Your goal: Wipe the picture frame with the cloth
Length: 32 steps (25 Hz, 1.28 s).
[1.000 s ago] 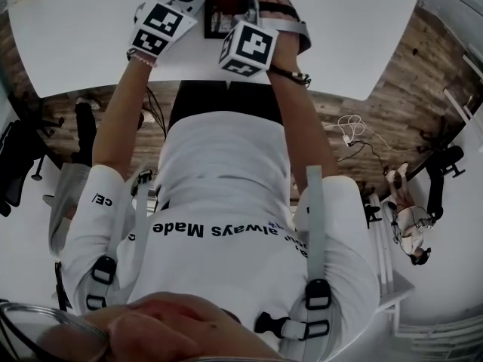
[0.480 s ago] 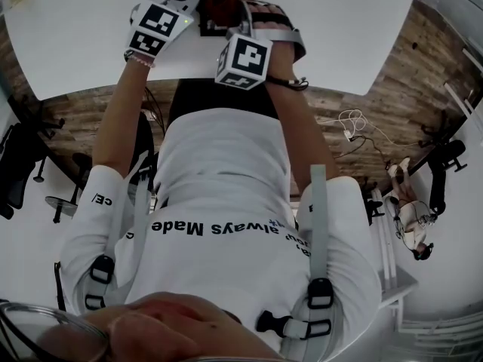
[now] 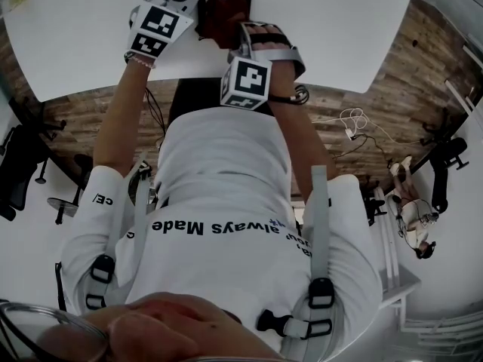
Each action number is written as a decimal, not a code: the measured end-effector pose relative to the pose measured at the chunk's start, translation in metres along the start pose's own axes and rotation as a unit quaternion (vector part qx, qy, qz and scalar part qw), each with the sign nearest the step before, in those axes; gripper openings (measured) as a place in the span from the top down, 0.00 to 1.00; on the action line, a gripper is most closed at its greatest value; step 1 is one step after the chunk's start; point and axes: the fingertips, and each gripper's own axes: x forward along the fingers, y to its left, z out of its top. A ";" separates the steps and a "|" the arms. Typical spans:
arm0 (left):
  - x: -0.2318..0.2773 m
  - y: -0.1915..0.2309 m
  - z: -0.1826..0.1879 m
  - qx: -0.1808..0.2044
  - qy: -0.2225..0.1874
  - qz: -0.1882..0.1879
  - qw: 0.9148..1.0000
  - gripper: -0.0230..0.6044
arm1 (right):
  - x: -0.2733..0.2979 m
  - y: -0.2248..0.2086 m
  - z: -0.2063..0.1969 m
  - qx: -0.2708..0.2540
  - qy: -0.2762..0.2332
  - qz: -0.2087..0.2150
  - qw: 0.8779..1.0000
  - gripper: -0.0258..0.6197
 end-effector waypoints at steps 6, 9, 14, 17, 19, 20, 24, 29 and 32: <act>0.000 0.000 0.000 -0.001 0.002 0.000 1.000 0.96 | -0.009 0.029 -0.008 -0.018 0.005 0.026 0.999 0.93; 0.001 -0.001 0.000 -0.006 0.003 -0.004 1.000 0.96 | -0.029 0.014 -0.005 -0.013 -0.005 0.011 1.000 0.93; 0.003 -0.002 0.002 -0.007 0.003 -0.006 1.000 0.96 | -0.082 -0.077 0.009 0.032 -0.044 -0.110 0.992 0.93; 0.003 0.000 -0.001 -0.008 0.004 -0.006 1.000 0.96 | -0.078 -0.117 0.005 0.034 -0.025 -0.153 0.987 0.93; 0.003 0.001 -0.002 -0.008 0.005 -0.006 1.000 0.96 | -0.050 -0.125 -0.006 0.021 0.007 -0.147 0.989 0.93; 0.003 0.001 -0.002 -0.009 0.005 -0.006 1.000 0.96 | -0.032 -0.124 -0.013 0.016 0.022 -0.133 0.991 0.93; 0.003 -0.001 0.000 -0.013 0.005 -0.004 1.000 0.96 | 0.009 -0.111 -0.030 0.014 0.044 -0.091 0.995 0.93; 0.001 0.001 0.001 -0.013 0.005 0.000 1.000 0.96 | 0.009 -0.110 -0.026 0.041 0.026 -0.094 0.994 0.93; 0.003 0.001 0.001 -0.009 0.006 0.001 1.000 0.96 | 0.009 -0.108 -0.028 0.037 0.030 -0.092 0.995 0.93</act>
